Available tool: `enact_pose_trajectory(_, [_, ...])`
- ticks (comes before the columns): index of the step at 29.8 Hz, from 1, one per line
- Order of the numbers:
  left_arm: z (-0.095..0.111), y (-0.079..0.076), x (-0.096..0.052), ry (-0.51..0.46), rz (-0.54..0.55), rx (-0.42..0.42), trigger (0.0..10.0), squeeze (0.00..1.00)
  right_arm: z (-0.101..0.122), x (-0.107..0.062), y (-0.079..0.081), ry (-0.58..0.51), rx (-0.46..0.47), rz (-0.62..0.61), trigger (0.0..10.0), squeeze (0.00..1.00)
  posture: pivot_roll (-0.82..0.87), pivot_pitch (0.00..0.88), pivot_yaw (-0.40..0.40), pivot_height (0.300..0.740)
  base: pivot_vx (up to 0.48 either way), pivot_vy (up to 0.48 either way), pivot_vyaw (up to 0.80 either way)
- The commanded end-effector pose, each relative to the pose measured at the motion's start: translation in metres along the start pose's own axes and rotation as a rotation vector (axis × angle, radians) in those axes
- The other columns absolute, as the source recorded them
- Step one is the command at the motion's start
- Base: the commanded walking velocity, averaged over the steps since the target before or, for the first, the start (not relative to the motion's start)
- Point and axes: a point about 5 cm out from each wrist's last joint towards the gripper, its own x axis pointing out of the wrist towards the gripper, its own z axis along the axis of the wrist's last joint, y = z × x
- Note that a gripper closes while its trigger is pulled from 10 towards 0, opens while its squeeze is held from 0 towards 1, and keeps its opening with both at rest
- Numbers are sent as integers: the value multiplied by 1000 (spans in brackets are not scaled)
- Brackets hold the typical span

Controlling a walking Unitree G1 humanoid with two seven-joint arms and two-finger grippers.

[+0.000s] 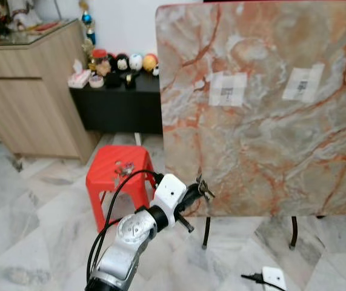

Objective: Hang keys on a hook

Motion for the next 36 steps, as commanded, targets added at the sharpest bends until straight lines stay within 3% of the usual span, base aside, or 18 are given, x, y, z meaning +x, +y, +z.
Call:
enact_pose_trajectory(1, [6,0,-1,-34,-11,-3,10000,0,6,0,1,-19,0,-2,10000,0,63,0,-39,740,0,0,0])
enact_pose_trajectory(11, [8,-1,-1,-32,-32,6,10000,0,7,0,1,-24,-2,-3,10000,0,63,0,-39,740,0,0,0])
enact_pose_trajectory(15, [6,-3,-1,1,-55,92,10000,0,8,1,1,-24,-5,-2,10000,0,63,0,-39,740,0,0,0])
enact_pose_trajectory(21, [7,0,4,56,-55,310,10000,0,9,1,1,-27,-13,-2,10000,0,61,0,-43,740,0,0,0])
enact_pose_trajectory(26, [-5,3,1,208,-139,625,10000,0,11,1,1,-31,-20,-2,10000,0,66,0,-43,740,0,0,0])
enact_pose_trajectory(29, [-13,13,-4,300,-105,699,10000,0,12,1,2,-34,-22,-2,10000,0,66,0,-42,740,0,0,0])
enact_pose_trajectory(32, [-17,18,-8,339,-97,693,10000,0,12,1,2,-37,-29,1,10000,0,70,0,-43,740,0,0,0])
enact_pose_trajectory(35, [-19,17,-14,379,-168,726,10000,0,14,1,2,-53,-57,6,10000,0,77,0,-42,740,0,0,0])
enact_pose_trajectory(36, [-21,19,-19,434,-229,805,10000,0,17,0,2,-77,-75,6,10000,0,81,0,-41,740,0,0,0])
